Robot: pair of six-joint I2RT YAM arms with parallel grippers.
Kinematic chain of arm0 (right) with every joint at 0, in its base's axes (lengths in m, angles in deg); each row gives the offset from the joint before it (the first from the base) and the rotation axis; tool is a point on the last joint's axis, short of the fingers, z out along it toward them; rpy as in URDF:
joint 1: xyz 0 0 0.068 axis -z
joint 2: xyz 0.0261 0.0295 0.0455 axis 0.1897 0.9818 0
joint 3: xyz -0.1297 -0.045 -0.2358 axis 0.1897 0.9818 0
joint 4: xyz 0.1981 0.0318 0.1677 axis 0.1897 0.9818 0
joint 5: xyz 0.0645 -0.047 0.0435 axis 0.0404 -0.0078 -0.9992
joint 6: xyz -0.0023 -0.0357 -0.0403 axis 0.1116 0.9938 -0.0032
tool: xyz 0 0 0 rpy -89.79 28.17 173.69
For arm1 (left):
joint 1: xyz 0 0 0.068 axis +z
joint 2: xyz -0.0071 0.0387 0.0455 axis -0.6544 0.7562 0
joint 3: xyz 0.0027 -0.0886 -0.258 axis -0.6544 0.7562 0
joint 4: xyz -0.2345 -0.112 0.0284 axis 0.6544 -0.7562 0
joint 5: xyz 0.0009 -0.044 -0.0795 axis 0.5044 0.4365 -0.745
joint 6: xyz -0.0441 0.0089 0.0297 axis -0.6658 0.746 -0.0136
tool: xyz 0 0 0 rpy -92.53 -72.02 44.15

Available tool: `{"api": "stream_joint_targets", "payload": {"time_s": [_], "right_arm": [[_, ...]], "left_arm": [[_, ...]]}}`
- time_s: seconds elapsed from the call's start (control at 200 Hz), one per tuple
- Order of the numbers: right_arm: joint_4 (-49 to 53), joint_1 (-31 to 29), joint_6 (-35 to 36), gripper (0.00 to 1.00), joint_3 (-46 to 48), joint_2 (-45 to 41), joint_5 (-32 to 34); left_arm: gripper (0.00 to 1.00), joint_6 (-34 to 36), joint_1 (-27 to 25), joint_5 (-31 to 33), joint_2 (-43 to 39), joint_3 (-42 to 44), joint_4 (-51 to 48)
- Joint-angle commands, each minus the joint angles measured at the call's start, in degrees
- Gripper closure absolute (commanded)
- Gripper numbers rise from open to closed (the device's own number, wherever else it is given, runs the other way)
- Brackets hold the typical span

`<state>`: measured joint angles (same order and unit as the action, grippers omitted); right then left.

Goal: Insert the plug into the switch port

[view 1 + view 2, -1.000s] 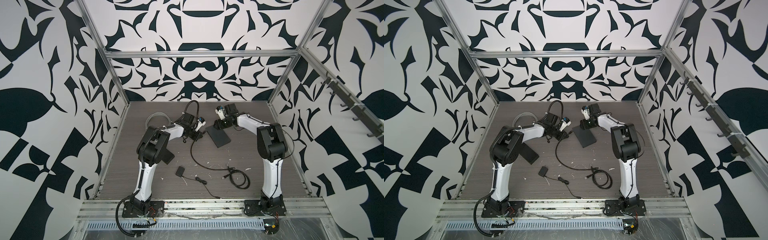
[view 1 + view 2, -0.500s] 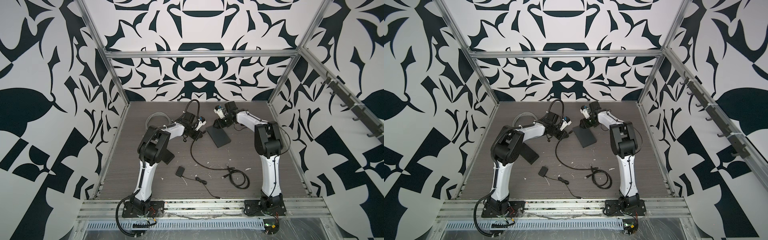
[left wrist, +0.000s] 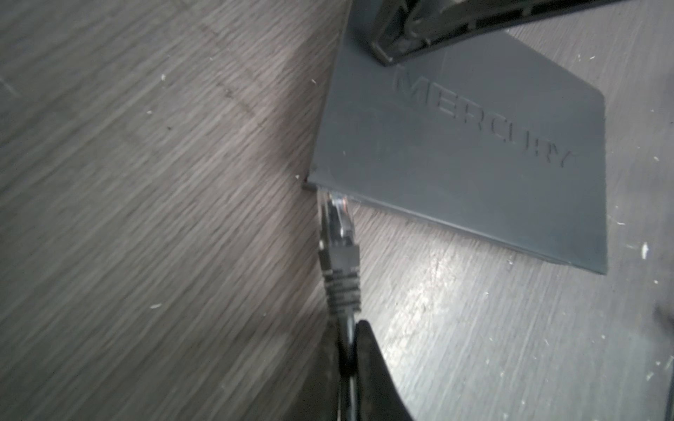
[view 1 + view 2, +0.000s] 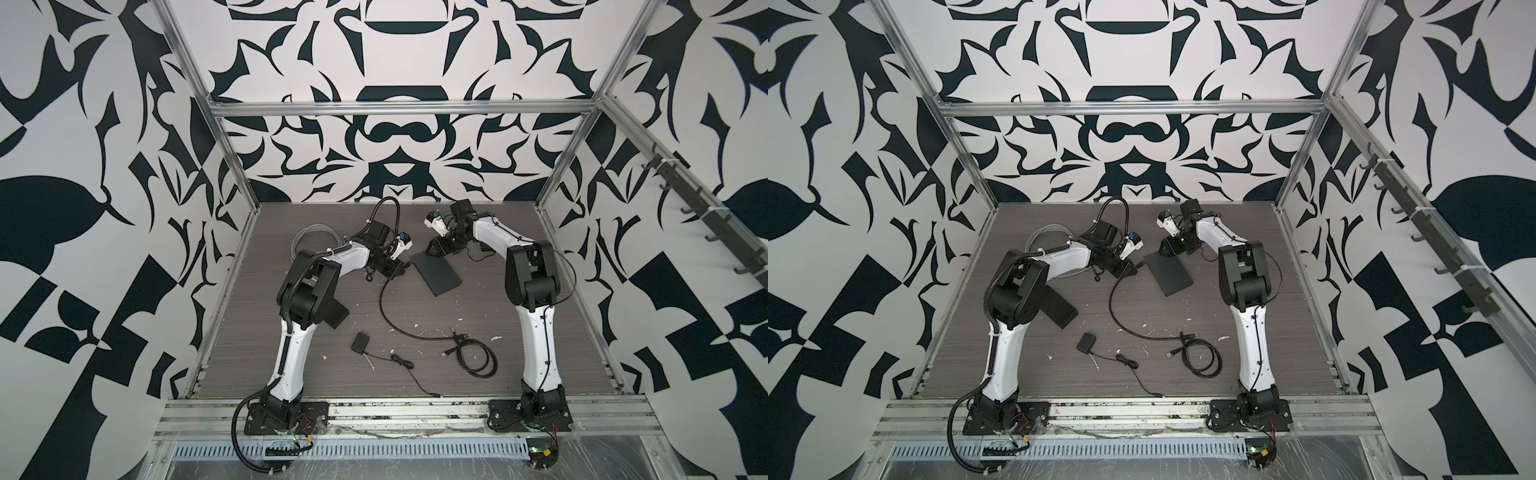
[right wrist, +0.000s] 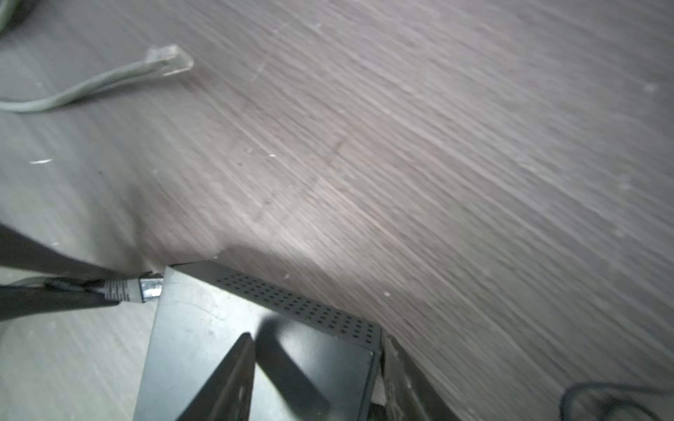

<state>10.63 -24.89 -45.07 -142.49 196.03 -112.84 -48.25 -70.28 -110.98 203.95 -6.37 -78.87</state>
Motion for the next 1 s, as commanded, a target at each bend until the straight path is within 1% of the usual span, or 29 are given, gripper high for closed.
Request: {"api": "stream_joint_targets", "payload": {"time_s": [0.0, 0.1, 0.225, 0.405, 0.565, 0.68, 0.81, 0.885, 0.995], "right_arm": [[5.22, -1.32, 1.72, 0.46, -1.96, 0.03, -4.09], [5.08, -1.34, 1.60, 0.46, -2.14, 0.20, -4.18], [4.64, -1.36, 1.49, 0.47, -2.08, 0.08, -4.18], [4.60, -1.33, 0.99, 0.47, -2.28, 0.38, -4.61], [4.94, -1.33, 1.18, 0.48, -2.29, 0.36, -5.85], [6.56, -1.33, 2.70, 0.49, -2.46, 0.47, -8.31], [9.30, -1.37, 4.41, 0.49, -4.29, 1.55, -10.04], [10.39, -1.35, 4.62, 0.50, -5.63, 2.42, -10.15], [12.42, -1.53, 5.66, 0.50, -7.22, 3.43, -10.85]], "left_arm": [[0.85, -1.31, 0.35, 4.87, 3.15, -0.43, -4.16], [0.83, -2.44, 0.38, 5.52, 3.61, -0.91, -4.04], [0.85, -2.70, 0.31, 5.27, 2.86, 0.75, -1.65], [0.83, -3.80, -0.27, 3.87, 2.88, 1.09, -0.06], [0.85, -4.00, -1.62, 4.39, 3.33, 1.43, 1.89], [0.88, -4.52, -1.62, 4.24, 3.87, 0.40, 1.34], [0.91, -5.44, -1.70, 2.66, 4.14, 0.04, 1.93], [0.91, -6.29, -1.79, 0.09, 4.11, 0.24, 2.92], [0.91, -7.97, -1.79, 0.13, 4.16, 0.65, 4.23]]}}
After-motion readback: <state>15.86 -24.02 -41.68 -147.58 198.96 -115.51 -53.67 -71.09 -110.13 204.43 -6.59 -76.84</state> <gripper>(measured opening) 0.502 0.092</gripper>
